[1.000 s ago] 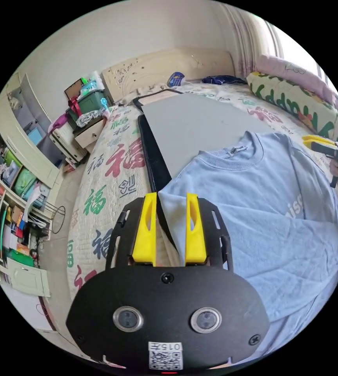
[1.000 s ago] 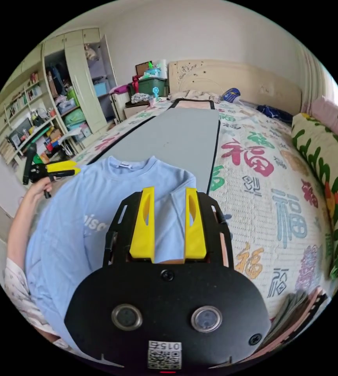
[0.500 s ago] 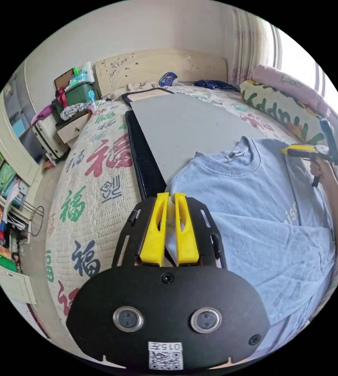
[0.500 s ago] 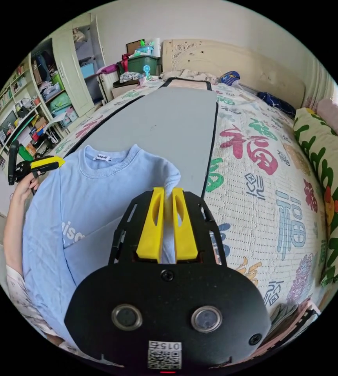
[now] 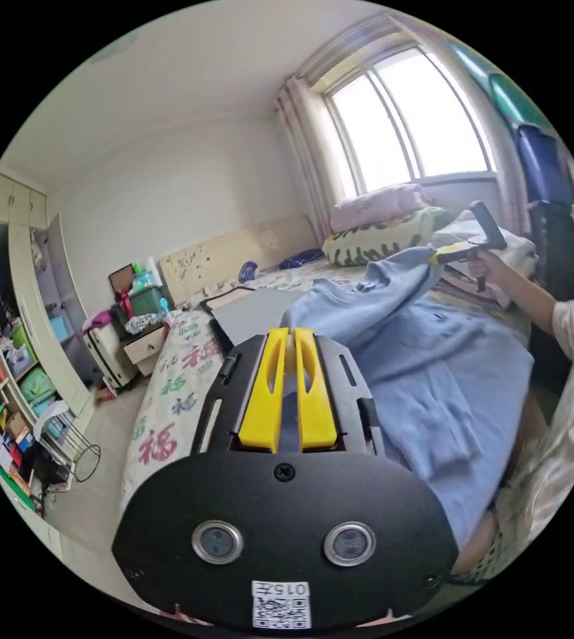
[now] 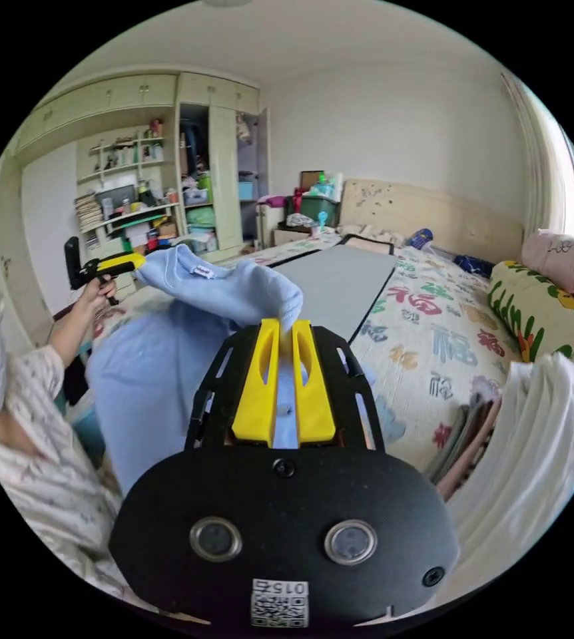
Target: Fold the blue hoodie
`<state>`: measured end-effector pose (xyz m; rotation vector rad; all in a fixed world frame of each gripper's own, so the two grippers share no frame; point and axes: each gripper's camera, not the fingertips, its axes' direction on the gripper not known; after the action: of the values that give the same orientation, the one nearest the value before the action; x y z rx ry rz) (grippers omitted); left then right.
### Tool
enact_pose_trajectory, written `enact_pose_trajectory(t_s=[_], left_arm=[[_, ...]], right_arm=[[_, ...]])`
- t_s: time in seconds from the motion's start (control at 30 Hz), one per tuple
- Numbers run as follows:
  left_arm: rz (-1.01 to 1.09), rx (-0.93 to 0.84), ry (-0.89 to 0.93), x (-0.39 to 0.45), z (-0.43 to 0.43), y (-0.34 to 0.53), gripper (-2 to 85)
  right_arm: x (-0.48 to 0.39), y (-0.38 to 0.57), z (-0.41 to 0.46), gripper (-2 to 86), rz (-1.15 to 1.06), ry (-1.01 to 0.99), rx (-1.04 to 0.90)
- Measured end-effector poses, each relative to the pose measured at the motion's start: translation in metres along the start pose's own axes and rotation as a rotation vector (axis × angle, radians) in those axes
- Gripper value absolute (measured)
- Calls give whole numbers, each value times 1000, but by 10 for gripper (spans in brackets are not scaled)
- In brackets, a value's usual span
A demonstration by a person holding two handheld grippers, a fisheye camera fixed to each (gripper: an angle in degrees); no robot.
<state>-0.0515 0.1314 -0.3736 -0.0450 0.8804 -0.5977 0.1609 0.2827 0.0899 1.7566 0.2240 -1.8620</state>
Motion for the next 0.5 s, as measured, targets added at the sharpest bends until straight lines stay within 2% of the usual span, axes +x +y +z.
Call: enact_pose_trajectory(t_s=[0.07,0.17,0.23,0.33,0.4,0.5], left_arm=[[-2,35,77,32,-25,62,9],[-73,-5,40,65,-34,127,9],[-73,15,-8,75,-41,142,10],[-29,49,-54,89,-58,148,11],[88,81,-85,111,-72,163,13],[88,-54,-34,119,-63,190,19]], right_arm=[[-14,63,-19,43,27,-76,-18],[-30,134,-24,44,22,-115,-81],[-39,156,-31,43,-27,-45,-58],[-40,174,-53,40,-14,-49,-11],[-49,193,-70,39,-47,-21,17],[-52,222,-65,42,-25,-5,-57]])
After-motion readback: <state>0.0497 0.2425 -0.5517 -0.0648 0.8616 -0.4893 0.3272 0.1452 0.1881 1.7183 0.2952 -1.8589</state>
